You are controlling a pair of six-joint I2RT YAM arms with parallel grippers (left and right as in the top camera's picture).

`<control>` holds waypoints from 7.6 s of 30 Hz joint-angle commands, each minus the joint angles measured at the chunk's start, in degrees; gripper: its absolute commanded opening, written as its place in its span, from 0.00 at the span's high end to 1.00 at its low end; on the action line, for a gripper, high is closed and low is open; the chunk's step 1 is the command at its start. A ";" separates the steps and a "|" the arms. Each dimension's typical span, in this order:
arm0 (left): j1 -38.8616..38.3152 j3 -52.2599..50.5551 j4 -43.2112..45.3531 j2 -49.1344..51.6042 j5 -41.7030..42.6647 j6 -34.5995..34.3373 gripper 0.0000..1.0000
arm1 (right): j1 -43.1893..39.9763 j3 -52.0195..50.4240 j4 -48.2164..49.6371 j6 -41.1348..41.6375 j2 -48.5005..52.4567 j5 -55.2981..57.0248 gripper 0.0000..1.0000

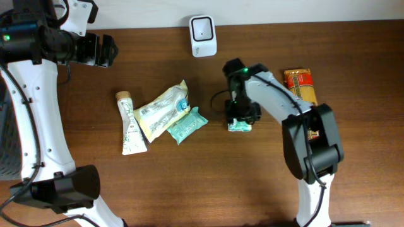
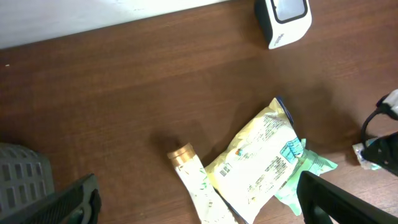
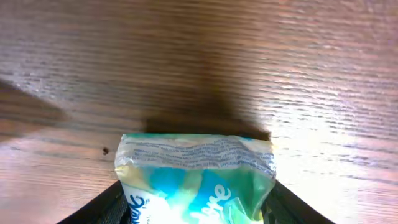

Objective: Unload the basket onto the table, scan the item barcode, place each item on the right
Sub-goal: 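Grasp green tissue pack with right gripper, then carry tissue pack to white scanner and hold it there, right gripper, then place green tissue pack on spaghetti at right, release right gripper, then grasp light-blue wipes packet with right gripper and lift it, then hold wipes packet in front of white scanner with right gripper, then place wipes packet on pile at right, open right gripper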

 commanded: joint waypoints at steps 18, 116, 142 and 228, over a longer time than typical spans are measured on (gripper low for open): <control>0.11 0.02 -0.26 -0.09 0.28 0.87 0.01 | -15.74 4.66 -4.31 -44.89 0.81 -12.87 0.48; 0.11 0.02 -0.26 -0.09 0.28 0.87 0.01 | -0.87 27.12 9.68 -8.57 -12.85 5.66 0.96; 0.11 0.02 -0.26 -0.09 0.26 0.87 0.01 | -0.31 7.91 5.33 -16.76 -4.09 -25.86 0.01; 0.11 0.02 -0.26 -0.09 0.28 0.87 0.01 | -31.36 -5.40 -9.05 -5.31 -22.60 5.66 0.96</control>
